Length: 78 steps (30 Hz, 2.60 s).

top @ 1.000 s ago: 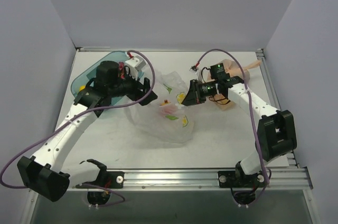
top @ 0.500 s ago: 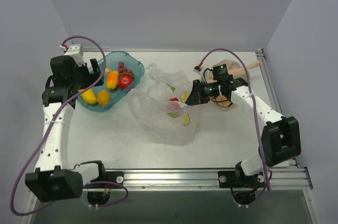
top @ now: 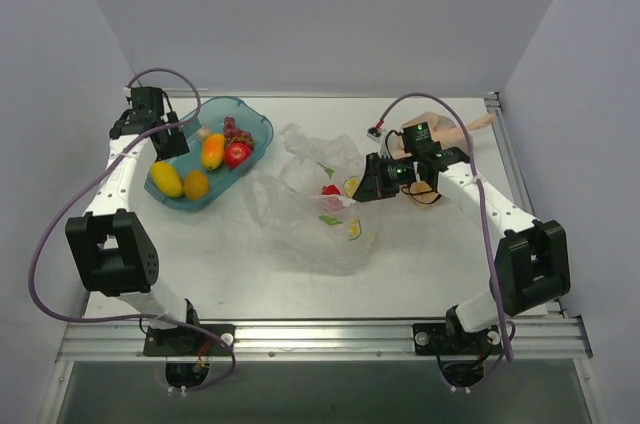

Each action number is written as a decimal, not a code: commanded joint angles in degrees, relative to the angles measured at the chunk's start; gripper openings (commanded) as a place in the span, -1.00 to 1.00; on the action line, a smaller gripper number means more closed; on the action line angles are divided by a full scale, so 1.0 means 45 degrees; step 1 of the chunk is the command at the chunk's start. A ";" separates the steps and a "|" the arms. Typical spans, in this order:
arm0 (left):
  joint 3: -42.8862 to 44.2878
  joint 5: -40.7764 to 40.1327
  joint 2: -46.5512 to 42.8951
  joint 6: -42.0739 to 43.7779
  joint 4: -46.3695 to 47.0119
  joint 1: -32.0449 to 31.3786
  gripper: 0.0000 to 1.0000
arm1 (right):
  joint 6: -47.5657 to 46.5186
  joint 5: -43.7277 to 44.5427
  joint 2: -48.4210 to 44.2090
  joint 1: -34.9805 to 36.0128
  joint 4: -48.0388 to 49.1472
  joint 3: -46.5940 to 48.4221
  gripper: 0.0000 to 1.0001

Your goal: Place the fake fruits into the plastic bag and tie a complex knot

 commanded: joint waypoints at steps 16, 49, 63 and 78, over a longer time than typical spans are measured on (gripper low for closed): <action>0.2042 -0.1593 0.3800 -0.1331 0.0612 0.0038 0.94 | -0.0352 -0.0074 -0.0272 -0.0136 -0.0425 0.0214 -1.00; 0.3077 0.0984 0.4976 -0.2329 0.0553 0.0584 0.31 | -0.0391 -0.0074 -0.0057 -0.0273 -0.0542 0.0410 -1.00; 0.2396 0.5669 -0.0940 -0.1837 0.2833 0.0293 0.32 | -0.0255 -0.0327 0.0215 -0.0273 -0.0640 0.0761 -1.00; -0.2039 0.7216 -0.3425 -0.1820 0.8405 -0.5330 0.29 | -0.0176 -0.0913 0.0568 -0.0273 -0.0581 0.1074 -1.00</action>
